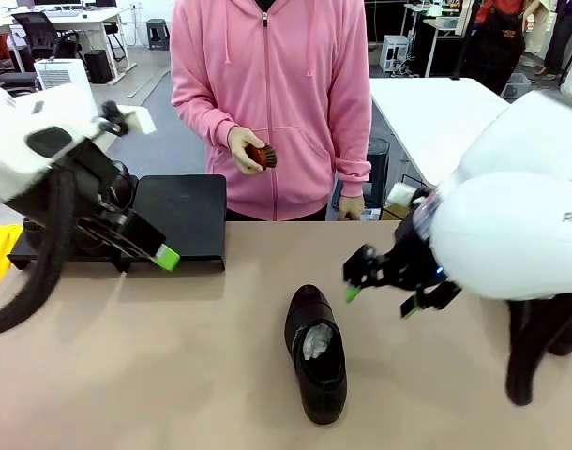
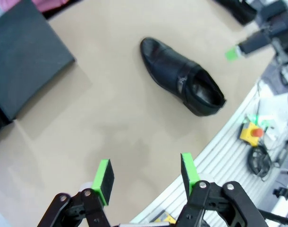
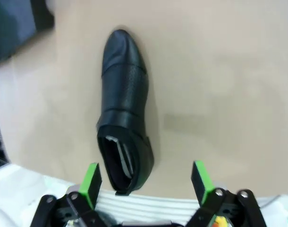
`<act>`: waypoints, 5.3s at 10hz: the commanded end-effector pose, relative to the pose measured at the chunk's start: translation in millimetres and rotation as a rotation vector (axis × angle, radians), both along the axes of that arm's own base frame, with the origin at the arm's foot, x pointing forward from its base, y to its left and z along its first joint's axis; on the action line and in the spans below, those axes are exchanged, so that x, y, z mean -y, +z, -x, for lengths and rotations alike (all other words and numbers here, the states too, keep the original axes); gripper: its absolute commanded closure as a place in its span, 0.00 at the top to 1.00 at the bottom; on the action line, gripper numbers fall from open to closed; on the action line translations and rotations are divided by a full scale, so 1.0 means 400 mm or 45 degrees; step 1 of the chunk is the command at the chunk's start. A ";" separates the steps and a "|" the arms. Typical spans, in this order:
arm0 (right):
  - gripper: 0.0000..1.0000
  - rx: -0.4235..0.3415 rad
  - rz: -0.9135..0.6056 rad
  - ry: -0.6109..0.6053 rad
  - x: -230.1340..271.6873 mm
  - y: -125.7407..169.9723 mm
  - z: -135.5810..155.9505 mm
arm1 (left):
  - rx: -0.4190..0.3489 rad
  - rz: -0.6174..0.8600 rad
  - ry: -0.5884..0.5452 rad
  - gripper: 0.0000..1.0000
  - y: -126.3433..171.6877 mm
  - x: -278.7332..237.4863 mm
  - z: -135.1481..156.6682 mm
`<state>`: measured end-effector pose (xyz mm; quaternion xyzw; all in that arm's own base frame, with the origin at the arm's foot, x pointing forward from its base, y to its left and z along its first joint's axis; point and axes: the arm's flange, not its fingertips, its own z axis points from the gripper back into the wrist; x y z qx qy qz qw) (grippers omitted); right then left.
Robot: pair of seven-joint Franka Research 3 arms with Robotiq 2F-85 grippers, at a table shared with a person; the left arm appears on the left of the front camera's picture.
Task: Organize the shoes by placing them on the stand.
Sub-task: Place the Shoe from the middle of the table onto the Shoes Stand.
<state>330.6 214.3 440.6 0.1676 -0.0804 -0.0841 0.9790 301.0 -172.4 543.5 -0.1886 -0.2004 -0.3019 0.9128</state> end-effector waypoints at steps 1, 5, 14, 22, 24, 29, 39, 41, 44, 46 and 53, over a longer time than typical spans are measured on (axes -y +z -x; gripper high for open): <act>1.00 0.098 0.072 -0.194 0.166 0.061 0.076 | 0.000 -0.050 -0.188 0.74 -0.029 0.187 0.041; 1.00 0.074 0.099 -0.486 0.335 0.091 0.077 | 0.006 -0.189 -0.009 0.74 -0.061 0.523 0.179; 1.00 0.121 0.097 -0.412 0.318 0.197 0.007 | -0.212 -0.277 0.566 0.74 -0.253 0.804 0.003; 1.00 0.121 0.097 -0.412 0.318 0.197 0.007 | -0.185 -0.372 0.734 0.74 -0.440 0.856 -0.041; 1.00 0.121 0.097 -0.412 0.318 0.197 0.007 | -0.211 -0.402 0.754 0.74 -0.468 0.856 -0.058; 1.00 0.121 0.097 -0.412 0.318 0.197 0.007 | -0.234 -0.478 0.693 0.16 -0.486 0.833 -0.062; 1.00 0.121 0.097 -0.412 0.318 0.197 0.007 | 0.030 -0.392 0.576 0.00 -0.320 0.707 0.030; 1.00 0.121 0.097 -0.412 0.318 0.197 0.007 | 0.205 -0.278 0.707 0.00 -0.269 0.525 -0.026; 1.00 0.121 0.097 -0.412 0.318 0.197 0.007 | 0.396 -0.199 0.834 0.00 -0.171 0.298 -0.156; 1.00 0.121 0.097 -0.412 0.318 0.197 0.007 | 0.472 -0.215 0.850 0.00 -0.113 0.200 -0.244; 1.00 0.121 0.097 -0.412 0.318 0.197 0.007 | 0.526 -0.436 0.731 0.00 -0.143 -0.008 -0.490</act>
